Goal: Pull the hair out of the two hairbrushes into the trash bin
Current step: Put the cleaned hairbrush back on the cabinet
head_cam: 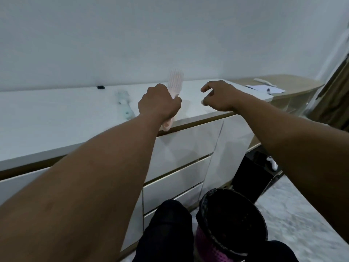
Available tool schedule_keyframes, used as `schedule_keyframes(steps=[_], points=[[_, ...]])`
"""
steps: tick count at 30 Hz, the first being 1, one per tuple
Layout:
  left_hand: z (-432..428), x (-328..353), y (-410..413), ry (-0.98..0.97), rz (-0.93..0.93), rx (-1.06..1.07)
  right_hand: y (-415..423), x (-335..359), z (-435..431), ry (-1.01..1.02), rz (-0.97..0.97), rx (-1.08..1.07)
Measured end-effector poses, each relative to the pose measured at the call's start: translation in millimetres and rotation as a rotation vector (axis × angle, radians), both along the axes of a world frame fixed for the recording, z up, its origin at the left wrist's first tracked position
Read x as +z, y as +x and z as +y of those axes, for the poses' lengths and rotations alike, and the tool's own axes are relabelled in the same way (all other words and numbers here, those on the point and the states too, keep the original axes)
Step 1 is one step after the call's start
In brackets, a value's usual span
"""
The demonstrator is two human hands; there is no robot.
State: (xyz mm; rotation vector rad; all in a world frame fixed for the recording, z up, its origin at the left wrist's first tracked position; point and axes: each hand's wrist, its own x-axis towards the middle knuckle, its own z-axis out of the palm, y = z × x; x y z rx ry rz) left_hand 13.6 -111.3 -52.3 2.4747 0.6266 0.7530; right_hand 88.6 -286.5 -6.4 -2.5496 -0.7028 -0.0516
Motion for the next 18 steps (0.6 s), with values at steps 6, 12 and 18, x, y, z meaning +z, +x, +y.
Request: schedule_keyframes(steps=[6, 12, 18], points=[[46.0, 8.6, -33.2, 0.022, 0.016, 0.129, -9.0, 4.0, 50.5, 0.004, -0.030, 0.103], [102.7, 6.5, -78.4, -0.009, 0.076, 0.280, -29.1, 3.1, 122.0, 0.015, -0.016, 0.244], [142.3, -4.3, -104.9, -0.041, 0.144, 0.379, -47.2, -6.1, 182.1, -0.003, -0.032, 0.372]])
